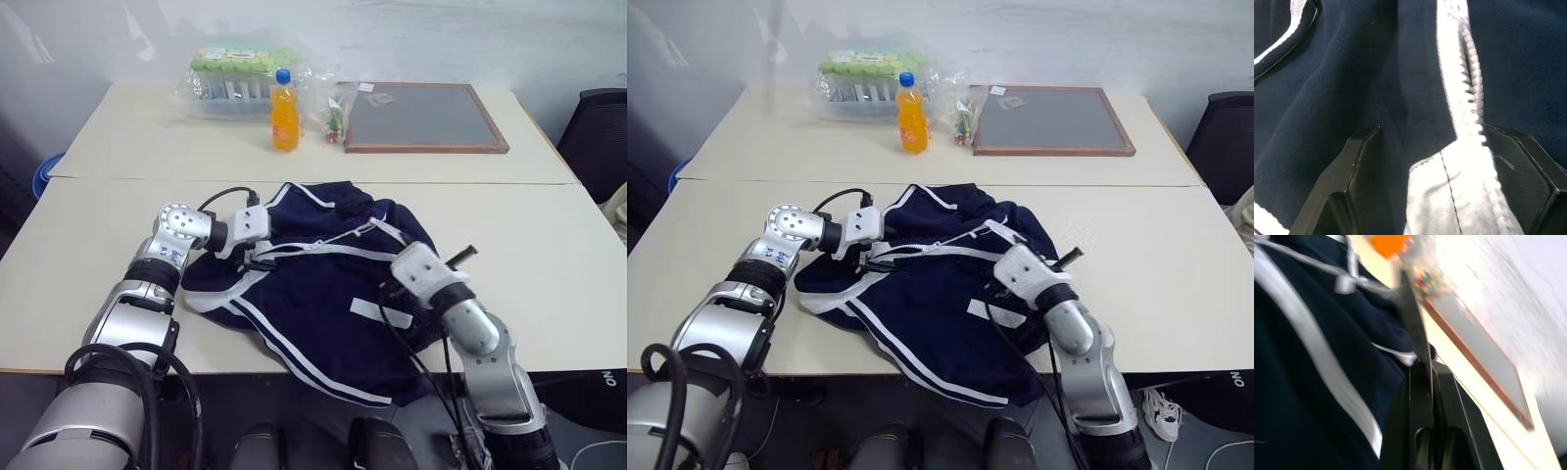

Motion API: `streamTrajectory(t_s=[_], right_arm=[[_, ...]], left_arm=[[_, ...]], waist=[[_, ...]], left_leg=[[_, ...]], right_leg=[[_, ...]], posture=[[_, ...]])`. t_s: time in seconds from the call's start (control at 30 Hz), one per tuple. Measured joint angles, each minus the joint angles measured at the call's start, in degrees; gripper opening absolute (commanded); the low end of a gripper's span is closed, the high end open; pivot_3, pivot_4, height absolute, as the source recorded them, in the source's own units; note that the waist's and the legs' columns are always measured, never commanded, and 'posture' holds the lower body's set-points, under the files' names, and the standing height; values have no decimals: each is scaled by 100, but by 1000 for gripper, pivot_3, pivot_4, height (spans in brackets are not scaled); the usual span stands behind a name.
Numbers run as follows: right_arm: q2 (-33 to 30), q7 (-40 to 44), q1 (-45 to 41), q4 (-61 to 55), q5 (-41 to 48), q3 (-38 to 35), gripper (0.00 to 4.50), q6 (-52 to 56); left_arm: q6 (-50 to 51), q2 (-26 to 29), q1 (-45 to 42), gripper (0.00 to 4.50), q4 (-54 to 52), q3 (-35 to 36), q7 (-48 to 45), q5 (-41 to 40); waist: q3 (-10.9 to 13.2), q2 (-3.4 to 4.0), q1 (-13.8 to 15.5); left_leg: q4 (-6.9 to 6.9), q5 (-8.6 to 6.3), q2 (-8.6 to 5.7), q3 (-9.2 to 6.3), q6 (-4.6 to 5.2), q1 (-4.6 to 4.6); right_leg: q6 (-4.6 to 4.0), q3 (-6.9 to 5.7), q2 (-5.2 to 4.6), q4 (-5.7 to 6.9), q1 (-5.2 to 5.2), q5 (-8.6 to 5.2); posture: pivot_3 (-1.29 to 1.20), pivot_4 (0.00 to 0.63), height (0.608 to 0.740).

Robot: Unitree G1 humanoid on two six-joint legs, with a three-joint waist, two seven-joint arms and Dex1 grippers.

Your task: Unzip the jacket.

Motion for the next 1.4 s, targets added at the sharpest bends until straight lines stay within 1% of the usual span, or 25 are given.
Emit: streamTrajectory(t_s=[0.17, 0.27, 0.37, 0.43, 0.5, 0.57, 0.63, 0.77, 0.83, 0.87, 0.93, 0.97, 1.0, 1.07, 1.13, 1.2, 1.23, 1.27, 1.4], right_arm=[[-6, -278, -186, 197, 458, -998, 47, 546], [-213, -382, -245, 527, 733, -1506, 47, 681], [-754, -483, -404, 1349, 1099, -2253, 47, 653], [-1097, -537, -468, 1805, 1251, -2602, 47, 564], [-1528, -615, -598, 2498, 1460, -2929, 47, 340], [-1806, -671, -711, 2989, 1561, -3031, 47, 154], [-1954, -601, -843, 3337, 1701, -3015, 47, 25], [-2078, 464, -1039, 3494, 2313, -2547, 47, 56], [-2214, 1225, -1048, 3493, 2571, -2109, 420, 20], [-2299, 1642, -1055, 3487, 2710, -1892, 592, -32], [-2548, 2502, -1119, 3539, 2964, -1522, 1236, -95], [-2747, 2914, -1188, 3627, 3061, -1365, 1588, -163], [-2965, 3307, -1258, 3710, 3147, -1262, 1929, -211], [-3518, 4135, -1438, 3968, 3326, -1136, 2617, -330], [-3888, 4741, -1674, 4259, 3484, -1129, 3233, -394], [-4277, 5437, -2009, 4619, 3704, -1135, 3842, -382], [-4436, 5722, -2137, 4773, 3799, -1135, 4274, -343], [-4592, 6014, -2272, 4939, 3887, -1129, 4461, -275], [-5192, 6886, -2784, 5730, 4079, -1114, 4461, -29]], left_arm=[[-13, 18, 15, 3480, -5, 25, -14, -1], [-14, 38, 27, 3480, -13, 50, -26, 0], [-10, 55, 49, 3480, -33, 95, -29, -2], [-9, 95, 77, 3480, -37, 142, -39, -5], [13, 175, 95, 3480, -36, 175, -58, -4], [31, 212, 111, 3480, -37, 193, -62, -3], [43, 238, 131, 3480, -46, 225, -65, -4], [234, 276, 188, 3480, -87, 385, -167, -64], [415, 290, 248, 3480, -146, 468, -285, -157], [499, 318, 297, 3643, -215, 508, -361, -206], [709, 425, 411, 4018, -414, 586, -571, -318], [842, 525, 501, 4319, -580, 622, -709, -369], [1001, 647, 605, 4500, -769, 646, -854, -429], [1451, 955, 862, 4500, -1256, 771, -1196, -643], [1934, 1259, 1086, 4500, -1786, 933, -1483, -891], [2558, 1750, 1353, 4500, -2562, 1135, -1785, -1187], [2778, 1994, 1447, 4500, -2865, 1222, -1894, -1308], [2965, 2244, 1563, 4500, -3159, 1350, -1941, -1422], [3609, 3201, 1987, 4500, -3961, 1863, -1946, -1878]], waist=[[0, 1, -9], [-2, 4, -23], [-1, 6, -23], [-2, 8, -27], [-2, 8, -49], [-3, 11, -87], [-3, 12, -142], [-2, 14, -165], [-2, 15, -173], [0, 16, -176], [4, 20, -177], [8, 23, -175], [12, 27, -174], [22, 27, -171], [29, 25, -170], [31, 24, -171], [31, 24, -171], [32, 25, -171], [33, 28, -156]], left_leg=[[-2, 0, 0, 1, 0, 1], [-5, 0, 0, 5, 0, 3], [-7, -1, 0, 9, 2, 3], [-14, -1, 0, 11, 2, 7], [-31, 0, 0, 24, 1, 23], [-43, 1, 0, 34, 0, 35], [-47, 2, 0, 34, -1, 37], [-49, 2, 1, 32, -1, 39], [-52, 2, 1, 31, -1, 38], [-55, 2, 1, 31, -1, 38], [-59, 2, 0, 31, 0, 35], [-60, 1, -1, 31, 1, 31], [-60, 0, -2, 31, 2, 29], [-61, 0, -1, 31, 2, 25], [-61, 0, 0, 30, 2, 23], [-60, 0, 1, 28, 2, 23], [-60, 0, 2, 27, 2, 23], [-60, 0, 2, 26, 2, 23], [-58, -1, 4, 21, 2, 23]], right_leg=[[0, 1, 0, 0, -1, 0], [0, 4, 0, 0, -2, 0], [0, 7, 0, -1, -3, 0], [-1, 9, 0, -2, -4, 0], [-2, 20, 0, -3, -3, -1], [-2, 28, 0, -3, -2, -1], [-3, 29, 0, -4, -2, -2], [-3, 30, 1, -5, -2, -2], [-3, 31, 1, -8, -3, -2], [-3, 32, 1, -11, -4, -2], [-3, 32, 1, -16, -7, -2], [-2, 34, 1, -18, -10, -1], [-2, 34, 0, -20, -13, -1], [-2, 32, 0, -23, -16, -1], [-2, 30, 0, -24, -16, -1], [-2, 30, 0, -25, -15, -2], [-2, 30, 0, -26, -15, -2], [-2, 31, -1, -26, -15, -2], [-3, 33, -3, -27, -14, -2]], posture=[[0, 150, 740], [0, 150, 740], [0, 150, 740], [0, 150, 740], [0, 150, 740], [0, 150, 740], [0, 150, 740], [0, 150, 740], [0, 150, 740], [0, 150, 740], [0, 150, 740], [0, 150, 740], [0, 150, 740], [0, 150, 740], [0, 150, 740], [0, 150, 740], [0, 150, 740], [0, 150, 740], [0, 150, 740]])
